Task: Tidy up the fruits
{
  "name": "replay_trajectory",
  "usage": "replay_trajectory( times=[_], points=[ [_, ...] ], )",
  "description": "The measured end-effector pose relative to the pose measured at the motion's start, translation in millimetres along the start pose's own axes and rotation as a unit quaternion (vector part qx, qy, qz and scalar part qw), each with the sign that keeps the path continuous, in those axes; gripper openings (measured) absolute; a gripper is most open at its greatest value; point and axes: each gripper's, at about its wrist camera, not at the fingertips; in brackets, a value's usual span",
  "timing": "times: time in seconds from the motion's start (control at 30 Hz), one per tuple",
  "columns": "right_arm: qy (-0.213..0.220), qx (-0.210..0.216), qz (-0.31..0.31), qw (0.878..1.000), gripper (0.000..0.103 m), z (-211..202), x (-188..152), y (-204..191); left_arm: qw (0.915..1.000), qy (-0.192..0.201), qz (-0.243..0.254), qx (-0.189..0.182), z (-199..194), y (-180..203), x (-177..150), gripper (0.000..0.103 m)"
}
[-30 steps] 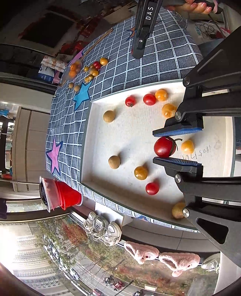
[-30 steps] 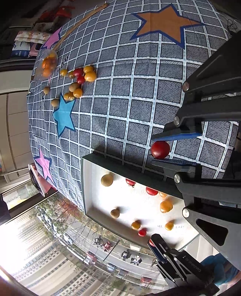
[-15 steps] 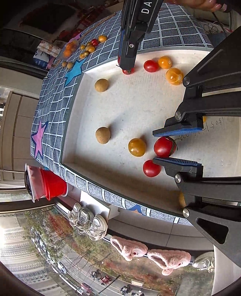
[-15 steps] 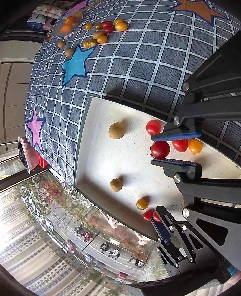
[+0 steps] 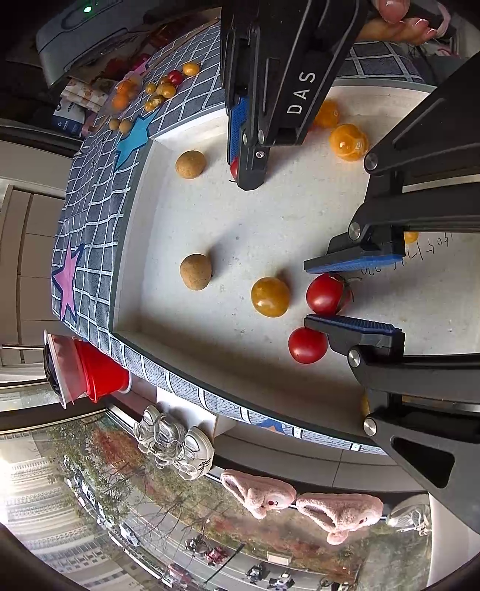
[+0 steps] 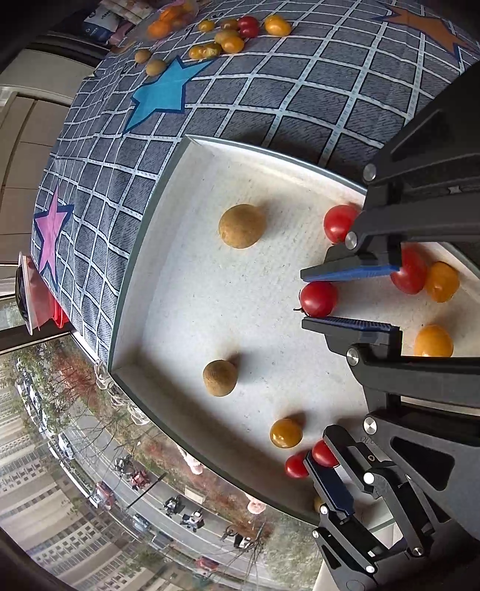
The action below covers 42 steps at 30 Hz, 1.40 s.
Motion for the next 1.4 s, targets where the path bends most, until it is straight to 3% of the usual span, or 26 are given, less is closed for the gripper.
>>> replay_trajectory(
  times=[0.13,0.23,0.3,0.33,0.4,0.63,0.7,0.8,0.93,1.4],
  points=[
    [-0.001,0.015,0.013,1.000,0.027,-3.9,0.2,2.8,1.0000,-0.004,0.002,0.004,0.1,1.3,1.3,0.024],
    [0.010,0.017,0.015,1.000,0.042,-14.2,-2.4,2.3,1.0000,-0.009,-0.001,0.001,-0.5,0.4,0.8,0.025],
    [0.018,0.020,0.013,1.000,0.051,-21.5,-3.8,0.8,0.9999,-0.012,-0.006,0.000,-1.8,-0.9,-0.1,0.049],
    [0.022,0.021,0.012,0.999,0.054,-25.0,-4.7,-0.5,0.9999,-0.005,-0.012,0.004,-4.3,-2.1,-1.0,0.077],
    [0.030,0.024,0.010,0.999,0.059,-34.5,-6.7,-2.1,0.9994,0.022,-0.019,0.016,-14.1,-4.6,-3.2,0.083],
    [0.049,0.026,0.016,0.998,0.079,-63.6,-8.5,-3.9,0.9995,0.023,-0.021,0.009,-25.9,-10.9,-5.8,0.083],
    [0.051,0.024,0.012,0.998,0.081,-68.3,-11.6,-6.5,0.9995,0.022,-0.021,0.005,-29.4,-12.3,-7.7,0.103],
    [0.050,0.025,0.007,0.998,0.086,-72.7,-17.2,-10.5,0.9995,0.027,-0.016,0.010,-36.4,-12.6,-12.7,0.103],
    [0.052,0.020,0.012,0.998,0.103,-77.2,-28.8,-13.3,0.9993,0.025,-0.009,0.028,-42.8,-10.1,-18.2,0.103],
    [0.046,-0.022,0.056,0.997,0.103,-94.5,-63.1,-19.2,0.9995,0.014,-0.019,0.022,-60.5,-12.4,-46.7,0.103]
  ],
)
Point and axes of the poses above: each gripper's, at about its wrist camera, not at the fingertips, and z roughly the way its jaws point, y to its right, x to its top, and after that the axes turned 13 degrees about x, right-handed
